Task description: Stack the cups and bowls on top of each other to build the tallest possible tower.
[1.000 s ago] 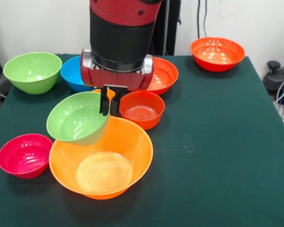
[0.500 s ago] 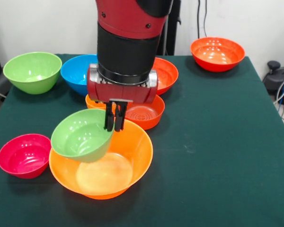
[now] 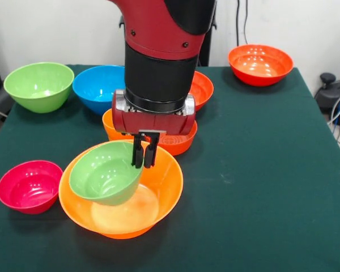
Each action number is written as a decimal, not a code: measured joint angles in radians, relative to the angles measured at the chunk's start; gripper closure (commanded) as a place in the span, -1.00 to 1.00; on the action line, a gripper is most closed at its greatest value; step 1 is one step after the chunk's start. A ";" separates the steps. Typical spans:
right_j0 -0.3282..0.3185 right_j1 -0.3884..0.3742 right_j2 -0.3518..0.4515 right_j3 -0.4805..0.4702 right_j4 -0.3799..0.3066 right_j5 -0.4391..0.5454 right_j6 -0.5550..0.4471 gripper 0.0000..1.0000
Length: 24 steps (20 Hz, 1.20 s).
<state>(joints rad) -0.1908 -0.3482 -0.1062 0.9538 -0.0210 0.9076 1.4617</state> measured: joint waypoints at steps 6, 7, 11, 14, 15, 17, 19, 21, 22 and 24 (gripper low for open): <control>0.002 -0.001 0.001 0.012 -0.002 0.000 0.000 1.00; 0.002 -0.001 0.001 0.013 -0.002 0.000 0.000 1.00; 0.005 -0.001 0.001 0.026 -0.003 -0.001 0.000 -1.00; 0.007 -0.001 0.001 0.029 -0.003 -0.003 0.000 -1.00; 0.007 -0.001 0.001 0.029 -0.003 -0.005 0.000 -1.00; 0.009 -0.001 0.001 0.030 -0.003 -0.010 0.000 -1.00; 0.010 -0.001 0.002 0.030 -0.003 -0.016 0.000 -1.00; 0.011 -0.001 0.002 0.030 -0.003 -0.021 0.000 -1.00; 0.011 -0.001 0.002 0.030 -0.003 -0.029 0.000 -1.00; 0.011 -0.001 0.002 0.030 -0.003 -0.034 0.000 -1.00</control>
<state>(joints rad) -0.1796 -0.3489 -0.1046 0.9833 -0.0242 0.8738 1.4617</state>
